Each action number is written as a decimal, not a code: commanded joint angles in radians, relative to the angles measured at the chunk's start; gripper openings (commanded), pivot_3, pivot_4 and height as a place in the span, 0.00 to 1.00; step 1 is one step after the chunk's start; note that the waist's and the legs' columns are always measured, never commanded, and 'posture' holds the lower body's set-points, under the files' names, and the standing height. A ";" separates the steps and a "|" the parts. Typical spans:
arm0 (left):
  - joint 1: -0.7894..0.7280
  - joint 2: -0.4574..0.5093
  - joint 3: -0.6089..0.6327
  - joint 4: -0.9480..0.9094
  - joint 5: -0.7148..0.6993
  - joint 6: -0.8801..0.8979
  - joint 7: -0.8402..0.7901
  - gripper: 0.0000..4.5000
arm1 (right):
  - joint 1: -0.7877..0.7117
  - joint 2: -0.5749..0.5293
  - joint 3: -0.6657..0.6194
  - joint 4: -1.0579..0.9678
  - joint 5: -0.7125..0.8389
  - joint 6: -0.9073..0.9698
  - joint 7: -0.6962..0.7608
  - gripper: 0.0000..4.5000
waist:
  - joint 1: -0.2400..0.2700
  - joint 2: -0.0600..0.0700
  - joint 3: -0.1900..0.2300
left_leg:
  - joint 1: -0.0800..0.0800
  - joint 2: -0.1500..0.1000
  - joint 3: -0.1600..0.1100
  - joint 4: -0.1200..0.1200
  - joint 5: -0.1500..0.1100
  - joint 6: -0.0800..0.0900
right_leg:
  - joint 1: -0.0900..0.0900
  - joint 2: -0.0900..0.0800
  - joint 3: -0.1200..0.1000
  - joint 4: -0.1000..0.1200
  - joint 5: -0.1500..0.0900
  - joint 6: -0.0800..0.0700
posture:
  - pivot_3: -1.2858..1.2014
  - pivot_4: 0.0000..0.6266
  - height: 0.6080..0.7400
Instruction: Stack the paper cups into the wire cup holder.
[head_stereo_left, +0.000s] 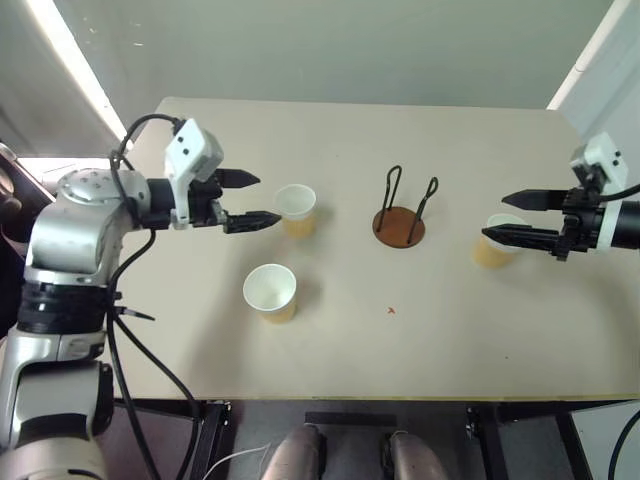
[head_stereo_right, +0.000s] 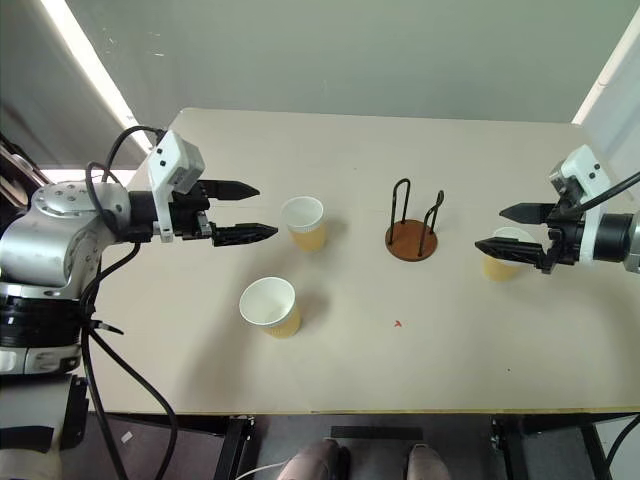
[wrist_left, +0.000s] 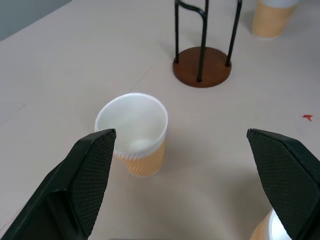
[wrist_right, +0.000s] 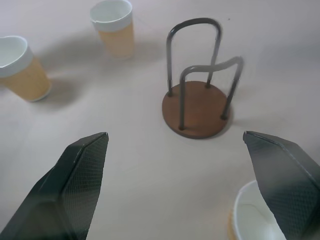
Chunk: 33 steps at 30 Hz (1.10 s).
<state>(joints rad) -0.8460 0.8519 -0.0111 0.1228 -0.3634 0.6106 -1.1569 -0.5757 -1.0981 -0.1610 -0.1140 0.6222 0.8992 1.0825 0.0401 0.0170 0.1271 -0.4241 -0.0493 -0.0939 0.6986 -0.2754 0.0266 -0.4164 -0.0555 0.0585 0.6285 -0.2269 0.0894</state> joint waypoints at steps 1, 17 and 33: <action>-0.063 -0.008 -0.014 0.036 0.013 -0.047 -0.034 1.00 | 0.007 -0.012 -0.026 -0.052 0.026 0.026 -0.002 1.00 | -0.001 0.000 0.000 | 0.000 0.000 0.000 0.000 0.000 0.000 | 0.000 0.000 0.000 0.000 0.000 0.000 | 0.52 0.24 1.00; -0.179 -0.044 -0.074 0.209 0.059 -0.148 -0.179 1.00 | -0.094 0.163 0.064 -0.030 -0.027 0.058 -0.191 1.00 | -0.007 0.000 0.000 | -0.001 0.000 0.000 0.000 0.000 0.000 | -0.001 0.000 0.000 0.000 0.000 0.000 | 0.52 0.24 1.00; -0.142 -0.039 -0.050 0.148 0.056 -0.144 -0.154 1.00 | -0.213 0.287 0.230 0.103 -0.169 0.013 -0.216 1.00 | -0.009 0.000 0.000 | -0.002 0.000 0.000 -0.001 0.000 0.000 | -0.003 0.000 0.000 -0.001 0.000 0.000 | 0.52 0.24 1.00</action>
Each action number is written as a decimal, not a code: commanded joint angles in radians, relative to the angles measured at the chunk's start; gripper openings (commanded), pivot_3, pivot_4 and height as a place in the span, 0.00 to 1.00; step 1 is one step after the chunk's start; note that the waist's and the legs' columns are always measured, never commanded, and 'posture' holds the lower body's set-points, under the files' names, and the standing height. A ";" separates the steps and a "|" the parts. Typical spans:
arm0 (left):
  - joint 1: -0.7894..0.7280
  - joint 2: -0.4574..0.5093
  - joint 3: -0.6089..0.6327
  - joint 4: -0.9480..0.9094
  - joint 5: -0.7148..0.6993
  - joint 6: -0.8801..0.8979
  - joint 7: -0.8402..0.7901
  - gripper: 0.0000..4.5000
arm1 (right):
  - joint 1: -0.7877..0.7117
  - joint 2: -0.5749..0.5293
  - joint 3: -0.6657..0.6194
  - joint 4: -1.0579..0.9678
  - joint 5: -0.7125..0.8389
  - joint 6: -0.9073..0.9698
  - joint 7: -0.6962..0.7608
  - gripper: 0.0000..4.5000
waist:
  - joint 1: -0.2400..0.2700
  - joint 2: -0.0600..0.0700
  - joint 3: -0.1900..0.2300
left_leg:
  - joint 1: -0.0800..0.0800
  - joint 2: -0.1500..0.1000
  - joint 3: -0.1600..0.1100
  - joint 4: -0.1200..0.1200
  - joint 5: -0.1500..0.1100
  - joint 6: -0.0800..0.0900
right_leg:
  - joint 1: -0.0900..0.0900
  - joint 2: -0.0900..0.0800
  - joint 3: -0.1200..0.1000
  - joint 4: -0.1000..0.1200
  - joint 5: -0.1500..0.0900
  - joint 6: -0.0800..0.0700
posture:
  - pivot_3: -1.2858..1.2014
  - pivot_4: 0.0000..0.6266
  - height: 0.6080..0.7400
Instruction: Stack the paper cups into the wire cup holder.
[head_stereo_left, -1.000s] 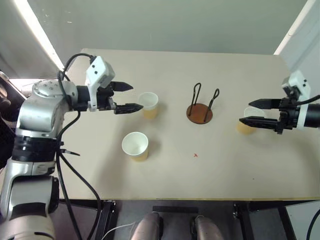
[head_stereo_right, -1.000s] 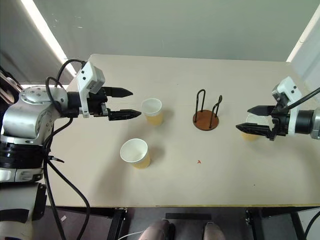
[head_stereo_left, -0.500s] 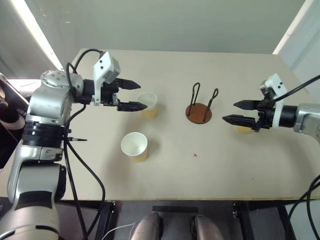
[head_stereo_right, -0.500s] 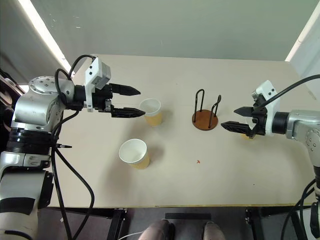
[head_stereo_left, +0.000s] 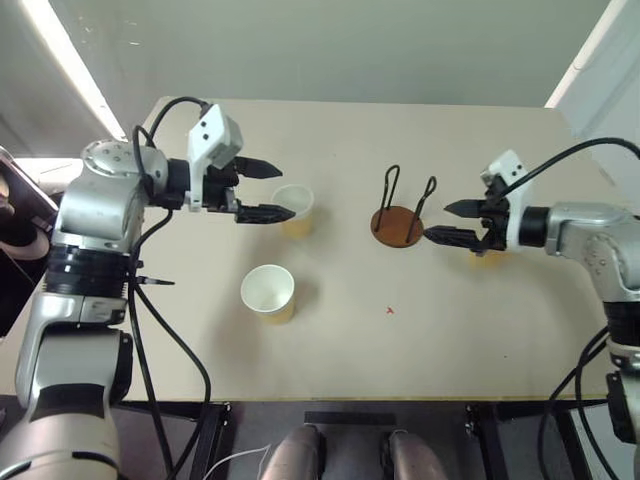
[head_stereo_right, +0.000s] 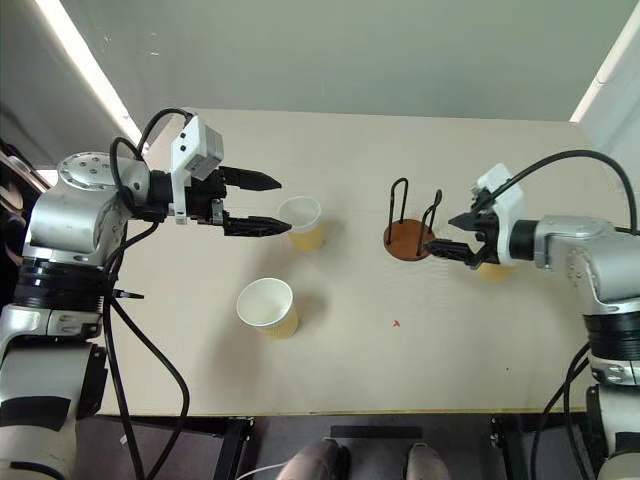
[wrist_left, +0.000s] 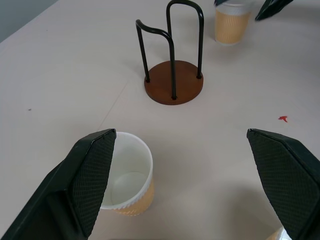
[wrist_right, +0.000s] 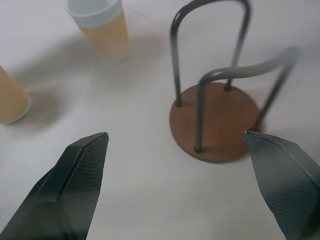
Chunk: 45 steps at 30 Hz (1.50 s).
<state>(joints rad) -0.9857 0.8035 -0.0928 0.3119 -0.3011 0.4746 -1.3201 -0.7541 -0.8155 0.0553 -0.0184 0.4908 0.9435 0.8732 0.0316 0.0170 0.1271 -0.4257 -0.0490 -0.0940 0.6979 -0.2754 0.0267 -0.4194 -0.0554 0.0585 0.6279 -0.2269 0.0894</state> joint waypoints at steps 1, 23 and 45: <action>0.000 0.009 0.033 -0.045 -0.007 -0.007 0.010 1.00 | -0.040 0.012 0.021 0.017 -0.050 -0.038 -0.007 1.00 | 0.000 0.000 0.000 | 0.000 0.000 0.000 0.000 0.000 0.000 | 0.000 0.000 0.000 0.000 0.000 0.000 | 0.52 0.24 1.00; 0.020 0.006 0.029 -0.073 -0.004 -0.002 0.038 1.00 | -0.142 0.174 0.066 0.210 -0.224 -0.143 -0.050 1.00 | 0.000 0.000 0.000 | -0.004 0.000 0.000 0.000 0.000 0.000 | -0.004 0.000 0.000 0.000 0.000 0.000 | 0.52 0.24 1.00; 0.068 0.043 0.030 -0.127 -0.030 0.080 -0.005 1.00 | -0.042 0.058 -0.005 -0.120 -0.055 -0.016 0.117 0.01 | 0.002 0.000 0.000 | -0.008 0.000 -0.001 0.000 0.000 0.000 | -0.005 0.000 -0.002 -0.001 0.000 -0.001 | 0.52 0.24 1.00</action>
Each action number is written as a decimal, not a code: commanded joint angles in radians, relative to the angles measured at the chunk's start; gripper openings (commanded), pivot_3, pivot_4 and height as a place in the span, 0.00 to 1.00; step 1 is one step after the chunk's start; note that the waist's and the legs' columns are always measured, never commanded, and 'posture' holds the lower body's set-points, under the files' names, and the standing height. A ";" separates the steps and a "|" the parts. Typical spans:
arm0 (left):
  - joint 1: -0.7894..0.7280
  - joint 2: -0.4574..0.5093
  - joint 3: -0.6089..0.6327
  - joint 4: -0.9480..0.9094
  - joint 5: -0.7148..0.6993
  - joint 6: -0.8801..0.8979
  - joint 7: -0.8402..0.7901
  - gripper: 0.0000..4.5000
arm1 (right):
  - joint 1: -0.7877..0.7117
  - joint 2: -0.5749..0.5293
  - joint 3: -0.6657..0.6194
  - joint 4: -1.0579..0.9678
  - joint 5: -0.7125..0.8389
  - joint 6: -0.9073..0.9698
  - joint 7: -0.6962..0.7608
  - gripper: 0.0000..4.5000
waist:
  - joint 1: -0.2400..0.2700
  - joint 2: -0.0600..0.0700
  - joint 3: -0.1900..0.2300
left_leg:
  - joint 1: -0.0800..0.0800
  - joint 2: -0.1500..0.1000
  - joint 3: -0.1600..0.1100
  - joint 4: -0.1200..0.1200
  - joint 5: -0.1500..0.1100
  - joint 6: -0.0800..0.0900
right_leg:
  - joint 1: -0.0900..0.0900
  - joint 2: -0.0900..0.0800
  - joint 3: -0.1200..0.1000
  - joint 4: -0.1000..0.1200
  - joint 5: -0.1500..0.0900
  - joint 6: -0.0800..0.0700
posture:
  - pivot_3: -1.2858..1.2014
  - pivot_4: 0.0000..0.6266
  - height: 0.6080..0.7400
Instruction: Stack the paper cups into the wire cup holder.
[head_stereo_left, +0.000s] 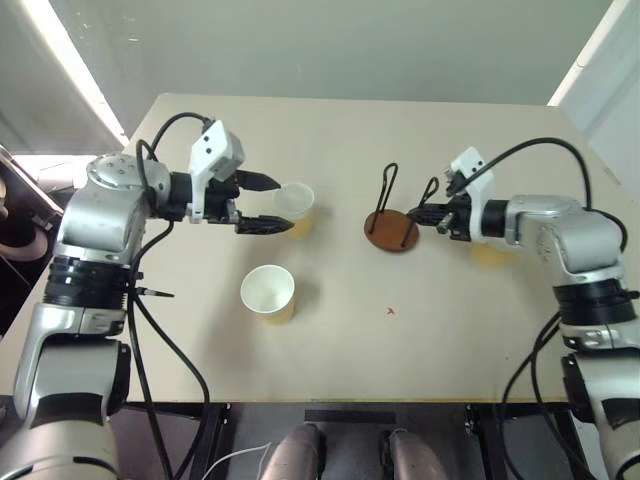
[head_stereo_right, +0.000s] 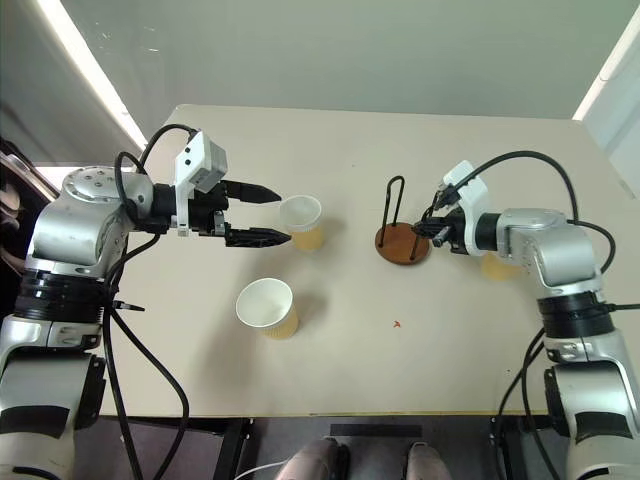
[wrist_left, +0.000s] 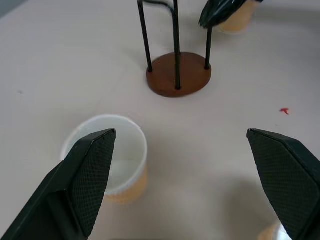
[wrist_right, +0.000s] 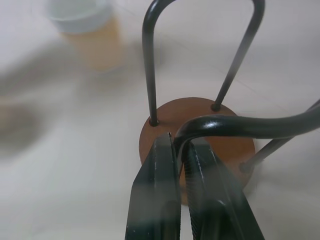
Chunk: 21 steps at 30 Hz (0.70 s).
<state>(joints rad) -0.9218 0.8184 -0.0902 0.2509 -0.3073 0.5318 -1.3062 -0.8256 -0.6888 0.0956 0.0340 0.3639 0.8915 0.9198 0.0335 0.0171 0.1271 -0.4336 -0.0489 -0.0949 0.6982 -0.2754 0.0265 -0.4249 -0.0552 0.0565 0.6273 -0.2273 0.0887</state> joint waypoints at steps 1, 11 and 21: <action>0.013 0.036 0.027 -0.080 -0.030 0.031 -0.027 1.00 | 0.053 -0.101 -0.045 -0.222 0.087 0.044 0.093 0.01 | 0.002 0.000 0.000 | -0.001 0.000 0.000 0.000 0.000 0.000 | 0.000 0.000 0.000 0.000 0.000 0.000 | 0.52 0.24 1.00; -0.008 0.063 0.008 -0.152 -0.097 0.099 -0.125 1.00 | 0.224 -0.288 -0.020 -0.503 0.135 0.044 0.162 0.01 | -0.005 0.000 0.000 | 0.001 0.000 -0.001 0.001 0.000 0.000 | 0.001 0.000 0.000 0.000 0.000 0.000 | 0.52 0.24 1.00; -0.038 0.040 -0.007 -0.149 -0.103 0.109 -0.133 1.00 | 0.258 -0.280 0.033 -0.551 0.128 0.047 0.141 0.01 | -0.009 0.000 0.000 | 0.007 0.000 -0.001 0.001 0.001 -0.001 | 0.006 0.000 0.001 0.001 0.000 0.000 | 0.52 0.24 1.00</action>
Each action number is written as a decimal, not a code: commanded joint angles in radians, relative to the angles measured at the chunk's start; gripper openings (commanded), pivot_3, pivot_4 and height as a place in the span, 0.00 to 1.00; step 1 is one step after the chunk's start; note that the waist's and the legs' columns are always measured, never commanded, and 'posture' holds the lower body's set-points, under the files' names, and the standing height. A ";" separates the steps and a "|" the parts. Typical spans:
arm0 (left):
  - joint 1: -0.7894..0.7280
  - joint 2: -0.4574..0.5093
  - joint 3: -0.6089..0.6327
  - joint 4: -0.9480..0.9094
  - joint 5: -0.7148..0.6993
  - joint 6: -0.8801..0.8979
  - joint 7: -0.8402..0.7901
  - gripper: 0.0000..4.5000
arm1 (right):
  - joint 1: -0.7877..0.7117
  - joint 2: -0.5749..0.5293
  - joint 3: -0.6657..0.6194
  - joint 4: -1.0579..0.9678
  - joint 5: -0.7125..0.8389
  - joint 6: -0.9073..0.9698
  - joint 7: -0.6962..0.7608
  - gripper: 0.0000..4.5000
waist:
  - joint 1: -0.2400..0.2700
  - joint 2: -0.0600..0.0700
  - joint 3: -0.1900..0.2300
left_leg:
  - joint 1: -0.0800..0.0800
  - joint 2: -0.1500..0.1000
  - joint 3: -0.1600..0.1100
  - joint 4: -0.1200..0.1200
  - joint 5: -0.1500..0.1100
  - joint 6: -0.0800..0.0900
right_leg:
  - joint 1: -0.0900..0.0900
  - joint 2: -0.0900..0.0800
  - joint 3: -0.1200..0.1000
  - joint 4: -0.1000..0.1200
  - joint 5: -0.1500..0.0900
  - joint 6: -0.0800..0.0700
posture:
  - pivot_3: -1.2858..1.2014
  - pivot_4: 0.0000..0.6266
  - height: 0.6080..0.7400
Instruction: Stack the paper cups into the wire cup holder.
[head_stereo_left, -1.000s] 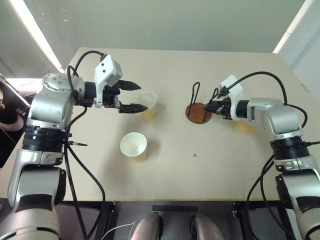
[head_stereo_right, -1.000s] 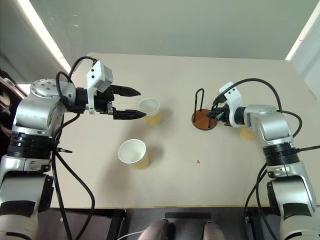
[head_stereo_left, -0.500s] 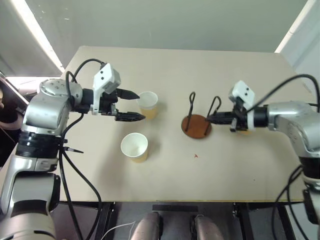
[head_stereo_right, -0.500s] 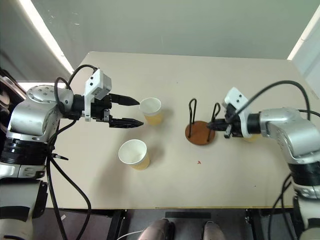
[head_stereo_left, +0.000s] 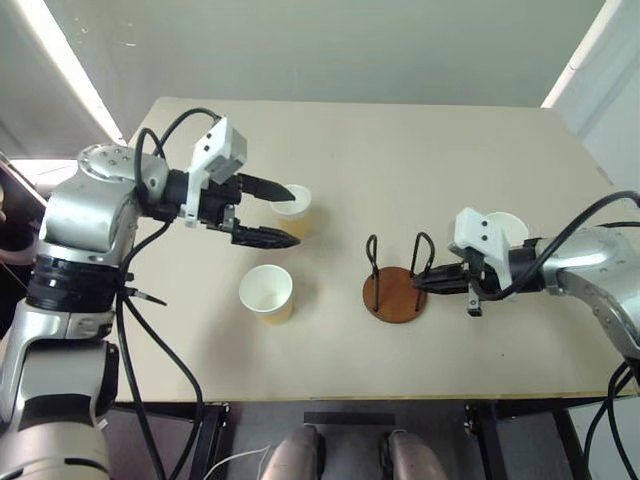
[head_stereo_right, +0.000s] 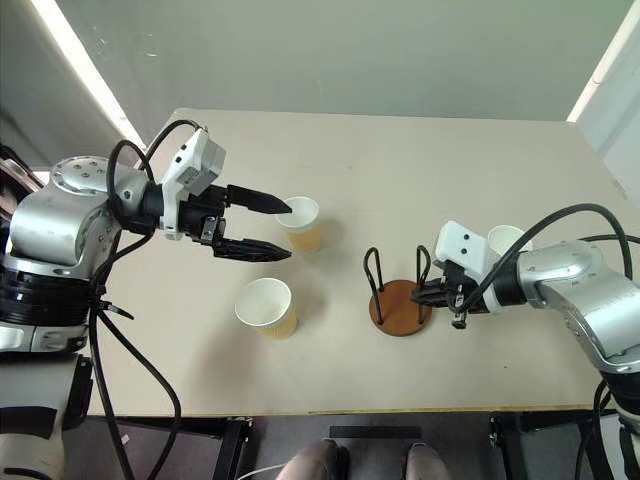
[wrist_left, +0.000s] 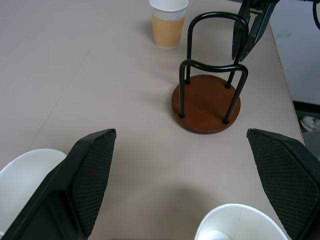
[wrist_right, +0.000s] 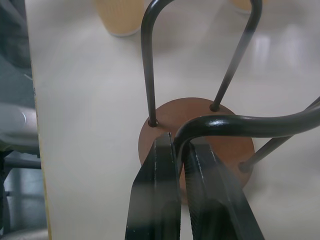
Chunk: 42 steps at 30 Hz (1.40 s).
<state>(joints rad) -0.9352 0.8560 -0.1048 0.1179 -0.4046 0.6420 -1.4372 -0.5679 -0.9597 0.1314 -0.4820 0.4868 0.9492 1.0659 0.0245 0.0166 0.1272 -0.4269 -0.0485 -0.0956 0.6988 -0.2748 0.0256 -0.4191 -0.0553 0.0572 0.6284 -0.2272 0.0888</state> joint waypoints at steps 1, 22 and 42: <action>-0.023 0.002 0.008 -0.018 -0.006 0.000 0.000 1.00 | 0.002 -0.010 0.005 -0.030 -0.002 -0.017 -0.005 0.01 | 0.000 0.000 0.000 | 0.000 0.000 0.000 0.000 0.000 0.000 | 0.000 0.000 0.000 0.000 0.000 0.000 | 0.52 0.24 1.00; 0.068 0.090 0.041 -0.137 -0.024 -0.004 -0.028 1.00 | 0.137 -0.136 -0.079 0.110 -0.103 -0.195 0.043 0.96 | 0.002 -0.001 0.000 | 0.000 0.000 0.000 -0.001 0.000 0.000 | 0.000 0.000 0.000 -0.001 0.000 0.000 | 0.52 0.24 1.00; 0.324 0.413 0.168 -0.429 -0.117 -0.015 -0.124 1.00 | -0.108 -0.240 -0.272 0.170 0.239 0.047 0.219 0.96 | -0.002 0.000 0.000 | 0.002 0.000 0.000 -0.003 -0.001 -0.001 | 0.001 0.001 0.001 -0.001 -0.001 -0.001 | 0.52 0.24 1.00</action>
<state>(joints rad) -0.6264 1.2452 0.0331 -0.2707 -0.5246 0.6528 -1.5379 -0.6471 -1.1693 -0.1240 -0.2851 0.6819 0.9763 1.2579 0.0223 0.0162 0.1271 -0.4245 -0.0484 -0.0957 0.6953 -0.2754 0.0247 -0.4180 -0.0548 0.0581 0.6272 -0.2282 0.0871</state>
